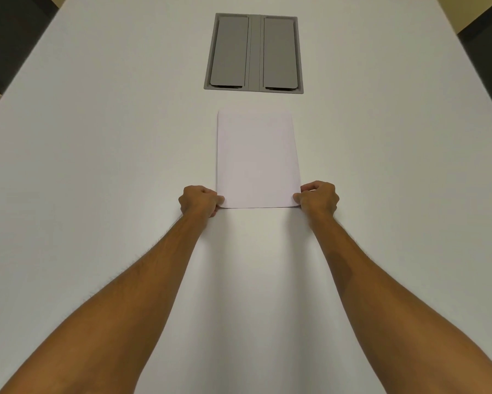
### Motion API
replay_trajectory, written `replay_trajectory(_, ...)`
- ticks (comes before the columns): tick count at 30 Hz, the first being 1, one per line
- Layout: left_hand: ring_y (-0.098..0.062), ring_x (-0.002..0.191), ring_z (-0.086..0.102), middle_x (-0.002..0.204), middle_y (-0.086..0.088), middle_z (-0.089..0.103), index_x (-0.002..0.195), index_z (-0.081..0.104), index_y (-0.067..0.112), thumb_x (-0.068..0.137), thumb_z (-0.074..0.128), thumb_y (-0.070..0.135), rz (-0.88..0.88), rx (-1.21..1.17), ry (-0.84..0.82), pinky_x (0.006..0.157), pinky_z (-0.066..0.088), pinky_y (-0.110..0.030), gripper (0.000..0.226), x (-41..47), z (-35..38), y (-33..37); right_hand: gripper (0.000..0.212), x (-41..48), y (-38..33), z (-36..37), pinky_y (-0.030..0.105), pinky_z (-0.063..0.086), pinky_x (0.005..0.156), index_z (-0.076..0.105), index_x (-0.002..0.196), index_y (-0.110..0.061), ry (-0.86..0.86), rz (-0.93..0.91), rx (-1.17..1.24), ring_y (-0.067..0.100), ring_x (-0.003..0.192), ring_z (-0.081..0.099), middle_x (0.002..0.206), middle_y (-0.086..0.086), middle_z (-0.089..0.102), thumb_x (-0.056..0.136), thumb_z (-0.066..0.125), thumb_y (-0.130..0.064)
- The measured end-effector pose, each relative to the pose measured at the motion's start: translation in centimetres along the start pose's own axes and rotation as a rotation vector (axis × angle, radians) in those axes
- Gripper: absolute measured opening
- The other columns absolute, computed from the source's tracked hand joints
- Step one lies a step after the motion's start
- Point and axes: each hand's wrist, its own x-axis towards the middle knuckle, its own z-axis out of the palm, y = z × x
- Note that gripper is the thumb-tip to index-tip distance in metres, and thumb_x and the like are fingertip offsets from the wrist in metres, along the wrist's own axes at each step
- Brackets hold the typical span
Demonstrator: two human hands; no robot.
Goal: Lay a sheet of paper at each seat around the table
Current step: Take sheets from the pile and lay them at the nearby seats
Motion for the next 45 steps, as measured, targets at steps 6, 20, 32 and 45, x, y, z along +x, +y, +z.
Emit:
replay_trajectory(6,-0.017,0.051,0.068,0.077,-0.008,0.075,0.076,0.068,0.008,0.071,0.085,0.006,0.056,0.009,0.084,0.063,0.061,-0.028,0.017,-0.4,0.4,-0.3,0.015,-0.2,0.1,-0.2,0.037,0.057,0.085,0.073,0.085,-0.013,0.060,-0.027,-0.042,0.024,0.070,0.063,0.076,0.003,0.065,0.073,0.080,-0.006)
replay_trajectory(20,-0.023,0.071,0.062,0.075,-0.003,0.063,0.082,0.069,0.005,0.081,0.077,0.010,0.077,0.000,0.117,0.060,0.046,-0.023,0.009,-1.1,0.6,-0.1,0.008,-1.0,0.4,-0.5,0.031,0.054,0.073,0.073,0.085,-0.014,0.082,-0.091,0.033,0.021,0.071,0.065,0.081,0.004,0.073,0.078,0.077,-0.012)
replay_trajectory(32,-0.026,0.072,0.066,0.081,-0.003,0.070,0.086,0.073,0.010,0.080,0.073,0.013,0.084,0.008,0.149,0.076,0.061,-0.039,0.007,-0.8,-0.2,-0.6,0.017,-1.8,1.1,-0.5,0.023,0.045,0.060,0.066,0.072,-0.022,0.016,-0.056,0.167,0.000,0.046,0.061,0.072,0.000,0.073,0.078,0.080,-0.013)
replay_trajectory(45,-0.022,0.076,0.071,0.100,-0.017,0.071,0.096,0.061,0.006,0.084,0.074,-0.005,-0.102,-0.744,-0.041,0.070,0.062,-0.033,0.021,-4.0,-3.4,-1.4,0.017,-7.1,1.7,-1.1,0.017,0.049,0.053,0.067,0.087,-0.015,-0.160,-0.056,0.552,0.025,0.064,0.076,0.084,0.013,0.076,0.082,0.074,0.000)
